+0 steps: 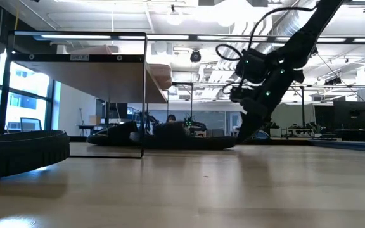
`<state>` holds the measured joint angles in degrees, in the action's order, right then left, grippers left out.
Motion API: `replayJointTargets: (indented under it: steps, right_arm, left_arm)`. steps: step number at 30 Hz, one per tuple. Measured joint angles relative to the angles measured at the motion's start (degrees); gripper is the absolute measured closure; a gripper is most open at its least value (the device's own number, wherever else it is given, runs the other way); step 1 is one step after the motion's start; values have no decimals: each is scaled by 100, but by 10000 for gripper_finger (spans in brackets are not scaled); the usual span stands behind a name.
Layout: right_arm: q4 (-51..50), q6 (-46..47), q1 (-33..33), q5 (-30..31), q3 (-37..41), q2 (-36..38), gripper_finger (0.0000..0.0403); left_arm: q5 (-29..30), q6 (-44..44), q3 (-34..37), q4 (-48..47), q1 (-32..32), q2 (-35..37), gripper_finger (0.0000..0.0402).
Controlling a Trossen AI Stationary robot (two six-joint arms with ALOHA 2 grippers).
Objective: Pick and place slides into the shelf
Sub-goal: Put the black slide under the shelf
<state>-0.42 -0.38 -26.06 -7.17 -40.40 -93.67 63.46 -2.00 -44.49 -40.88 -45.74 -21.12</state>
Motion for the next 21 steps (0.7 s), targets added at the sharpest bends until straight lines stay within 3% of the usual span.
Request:
replayJointTargets:
  steps: [21]
  right_arm:
    - [883, 190, 30, -292, -2, -13, 403]
  left_arm:
    - [0, -2, 0, 4, 1, 0, 245]
